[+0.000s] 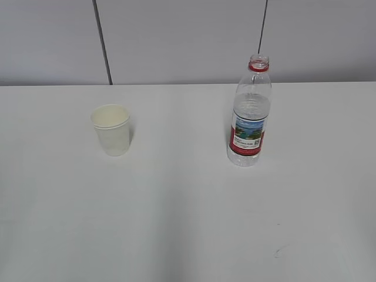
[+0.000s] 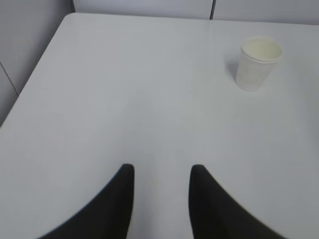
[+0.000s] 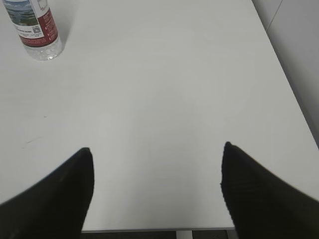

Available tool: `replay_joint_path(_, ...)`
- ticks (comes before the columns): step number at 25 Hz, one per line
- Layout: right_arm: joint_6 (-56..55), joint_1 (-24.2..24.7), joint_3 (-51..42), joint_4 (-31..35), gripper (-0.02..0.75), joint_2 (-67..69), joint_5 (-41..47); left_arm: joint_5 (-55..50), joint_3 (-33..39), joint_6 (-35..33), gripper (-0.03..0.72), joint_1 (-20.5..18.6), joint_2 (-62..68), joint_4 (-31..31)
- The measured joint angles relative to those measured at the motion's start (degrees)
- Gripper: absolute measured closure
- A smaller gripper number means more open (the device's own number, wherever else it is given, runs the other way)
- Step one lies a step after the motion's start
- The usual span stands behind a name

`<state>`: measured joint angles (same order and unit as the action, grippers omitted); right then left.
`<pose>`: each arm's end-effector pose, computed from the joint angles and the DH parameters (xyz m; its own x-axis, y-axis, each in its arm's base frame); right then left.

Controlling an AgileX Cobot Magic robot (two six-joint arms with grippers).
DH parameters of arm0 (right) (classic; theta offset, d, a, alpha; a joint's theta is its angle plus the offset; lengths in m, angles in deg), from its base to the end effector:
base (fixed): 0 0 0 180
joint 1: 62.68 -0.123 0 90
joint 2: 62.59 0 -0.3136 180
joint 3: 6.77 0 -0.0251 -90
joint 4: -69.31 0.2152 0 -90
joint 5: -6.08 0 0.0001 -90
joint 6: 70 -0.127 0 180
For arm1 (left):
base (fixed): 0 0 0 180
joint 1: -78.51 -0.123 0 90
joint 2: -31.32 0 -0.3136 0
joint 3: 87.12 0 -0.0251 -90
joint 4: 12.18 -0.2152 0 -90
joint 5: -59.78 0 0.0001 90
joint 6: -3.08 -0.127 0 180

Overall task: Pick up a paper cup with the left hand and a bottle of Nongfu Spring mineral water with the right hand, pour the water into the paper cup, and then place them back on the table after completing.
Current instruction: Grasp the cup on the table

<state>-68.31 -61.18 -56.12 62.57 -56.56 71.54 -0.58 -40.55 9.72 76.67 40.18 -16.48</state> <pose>-0.0408 -0.0125 0.2343 -0.5179 -0.0645 -0.8530 0.0774 0.9895 -0.1218 -0.0330 0.0072 0.2590 -0.4253 -0.0922 -0.9004 -0.1246 0.9913 -0.0427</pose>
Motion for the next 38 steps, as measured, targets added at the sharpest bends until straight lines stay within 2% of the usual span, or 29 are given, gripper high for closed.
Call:
replay_joint_path(7,0.0,0.0,0.0,0.0,0.15,0.0,0.0,13.88,-1.86,-0.52,0.449,0.13,12.02,0.26)
replay_joint_path(22,0.0,0.0,0.0,-1.7,0.15,0.0,0.0,62.56,-1.86,-0.57,0.449,1.1,49.82,0.52)
replay_joint_path(31,0.0,0.0,0.0,-4.86,0.15,0.0,-0.25,84.43,-1.86,-0.14,0.449,1.1,71.77,0.32)
replay_joint_path(33,0.0,0.0,0.48,-4.94,0.15,0.87,-1.18,88.28,-1.86,1.15,0.449,1.1,75.58,-0.59)
replay_joint_path(38,0.0,0.0,3.88,-4.99,0.15,11.95,-7.63,97.78,-0.83,5.85,0.449,1.1,83.69,-7.77)
